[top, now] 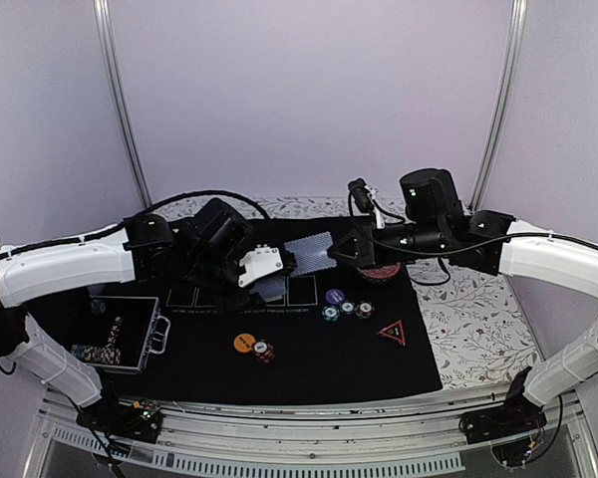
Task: Distribute texas hold em gaming equipment
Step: Distribute the poker card in the big blind area.
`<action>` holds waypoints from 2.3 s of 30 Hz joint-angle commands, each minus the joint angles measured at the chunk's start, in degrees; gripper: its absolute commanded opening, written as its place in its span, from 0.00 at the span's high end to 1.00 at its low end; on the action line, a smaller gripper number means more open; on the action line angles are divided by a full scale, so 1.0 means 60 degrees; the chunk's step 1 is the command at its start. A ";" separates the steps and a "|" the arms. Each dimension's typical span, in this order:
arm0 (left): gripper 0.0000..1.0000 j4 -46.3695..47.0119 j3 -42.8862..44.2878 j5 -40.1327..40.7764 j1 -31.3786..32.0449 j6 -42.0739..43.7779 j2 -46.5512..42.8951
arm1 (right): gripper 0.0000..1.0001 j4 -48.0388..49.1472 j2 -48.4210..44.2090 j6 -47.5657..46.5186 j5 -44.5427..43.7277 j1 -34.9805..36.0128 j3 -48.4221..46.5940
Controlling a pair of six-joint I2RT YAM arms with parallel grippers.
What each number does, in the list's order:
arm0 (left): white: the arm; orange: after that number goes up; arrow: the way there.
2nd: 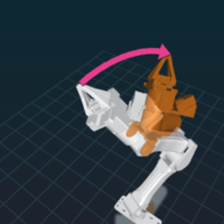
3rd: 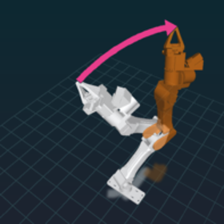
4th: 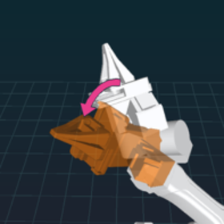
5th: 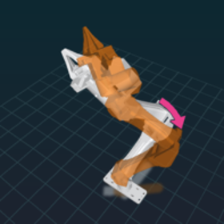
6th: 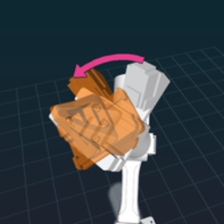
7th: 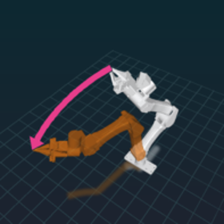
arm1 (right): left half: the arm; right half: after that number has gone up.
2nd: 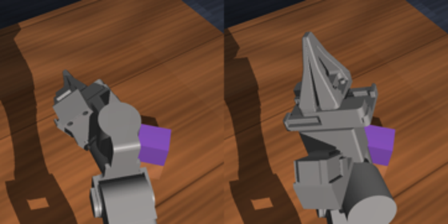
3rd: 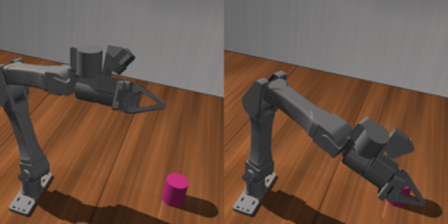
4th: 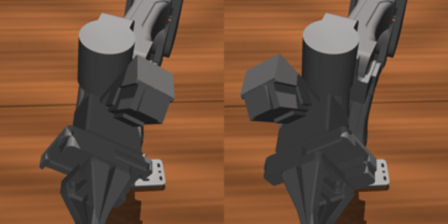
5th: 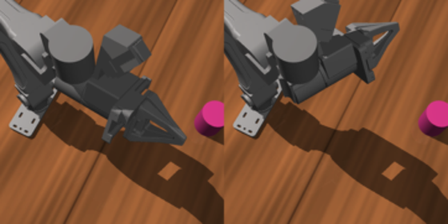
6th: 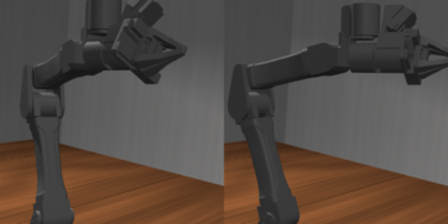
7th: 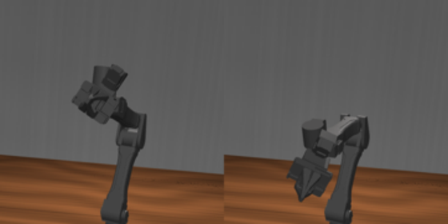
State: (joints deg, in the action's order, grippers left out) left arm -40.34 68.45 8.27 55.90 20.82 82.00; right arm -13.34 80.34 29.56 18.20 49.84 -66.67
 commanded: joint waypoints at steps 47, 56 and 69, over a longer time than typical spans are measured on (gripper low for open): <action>0.45 0.0497 -0.0116 0.0301 -0.0920 -0.0553 -0.0352 | 0.76 0.0373 0.4672 0.0821 0.2292 0.1672 0.0242; 0.45 0.0497 -0.0154 -0.0118 -0.0726 -0.0168 -0.0508 | 0.26 -0.1156 0.1829 0.0609 0.0000 0.1000 0.0658; 0.45 0.0395 -0.0189 -0.0155 0.0064 0.0384 -0.0624 | 0.01 0.1485 0.2230 0.0112 0.1569 0.0068 -0.1108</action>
State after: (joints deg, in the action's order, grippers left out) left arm -38.65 67.44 7.90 55.57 22.00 79.44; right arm -8.10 88.16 31.90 23.66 50.28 -66.70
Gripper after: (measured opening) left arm 0.551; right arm 0.988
